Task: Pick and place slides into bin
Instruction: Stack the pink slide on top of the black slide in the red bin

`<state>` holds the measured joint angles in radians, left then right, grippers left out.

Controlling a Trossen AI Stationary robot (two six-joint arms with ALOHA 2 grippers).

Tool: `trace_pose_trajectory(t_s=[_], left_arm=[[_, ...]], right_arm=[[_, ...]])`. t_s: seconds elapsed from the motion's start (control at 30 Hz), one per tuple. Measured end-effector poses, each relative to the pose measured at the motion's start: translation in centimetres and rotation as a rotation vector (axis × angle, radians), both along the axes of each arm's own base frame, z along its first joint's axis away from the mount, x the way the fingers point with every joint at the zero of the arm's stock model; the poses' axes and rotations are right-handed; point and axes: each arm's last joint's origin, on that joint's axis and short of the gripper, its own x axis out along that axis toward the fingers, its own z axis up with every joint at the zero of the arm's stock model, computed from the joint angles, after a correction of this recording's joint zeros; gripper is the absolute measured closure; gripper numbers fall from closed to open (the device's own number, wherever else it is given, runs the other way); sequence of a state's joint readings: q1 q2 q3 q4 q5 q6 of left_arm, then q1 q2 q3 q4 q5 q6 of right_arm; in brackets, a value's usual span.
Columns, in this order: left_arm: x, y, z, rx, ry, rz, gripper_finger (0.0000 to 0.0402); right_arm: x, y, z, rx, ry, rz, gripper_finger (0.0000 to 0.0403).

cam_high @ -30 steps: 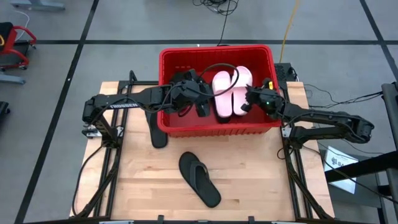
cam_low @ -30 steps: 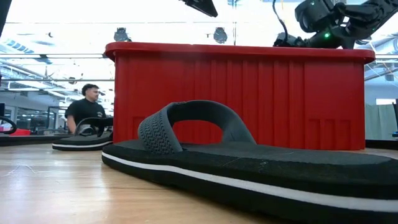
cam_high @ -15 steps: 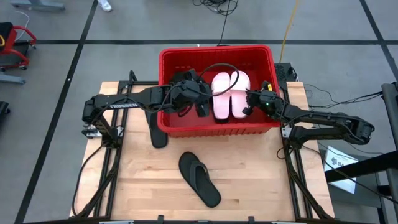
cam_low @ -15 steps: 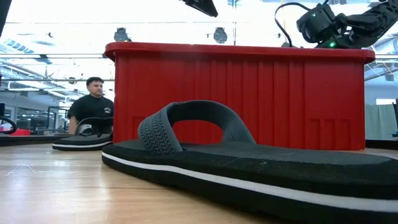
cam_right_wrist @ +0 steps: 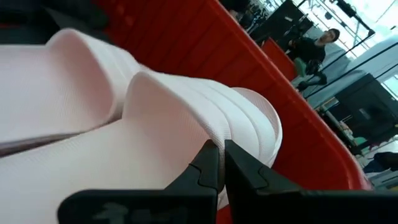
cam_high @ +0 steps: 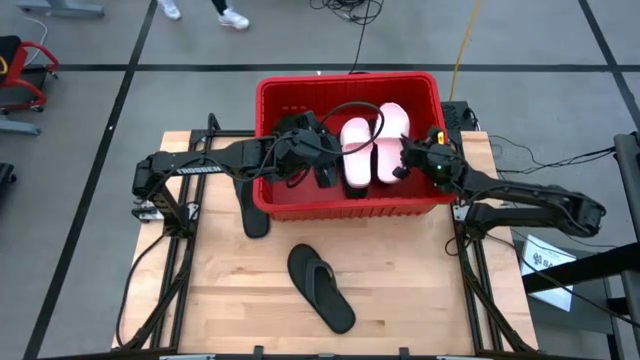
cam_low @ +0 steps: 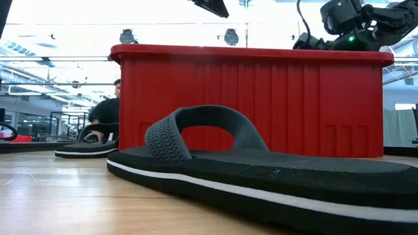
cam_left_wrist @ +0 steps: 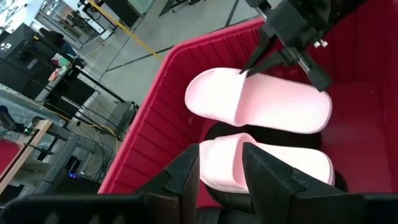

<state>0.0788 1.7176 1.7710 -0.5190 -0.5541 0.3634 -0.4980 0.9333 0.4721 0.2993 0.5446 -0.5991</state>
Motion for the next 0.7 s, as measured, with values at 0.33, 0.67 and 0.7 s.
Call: trace_pose_trajectory(t_s=[0.33, 0.67, 0.7], left_arm=[[0.0, 0.0, 0.0, -0.001, 0.000, -0.002, 0.0273], [0.0, 0.0, 0.0, -0.002, 0.000, -0.003, 0.0273], [0.0, 0.0, 0.0, -0.002, 0.000, -0.003, 0.0273]], right_arm=[[-0.5, 0.3, -1.3, 0.106, 0.084, -0.013, 0.0403], [0.3, -0.4, -2.4, 0.159, 0.077, 0.025, 0.0403], [0.5, -0.5, -2.4, 0.156, 0.072, 0.024, 0.0403]])
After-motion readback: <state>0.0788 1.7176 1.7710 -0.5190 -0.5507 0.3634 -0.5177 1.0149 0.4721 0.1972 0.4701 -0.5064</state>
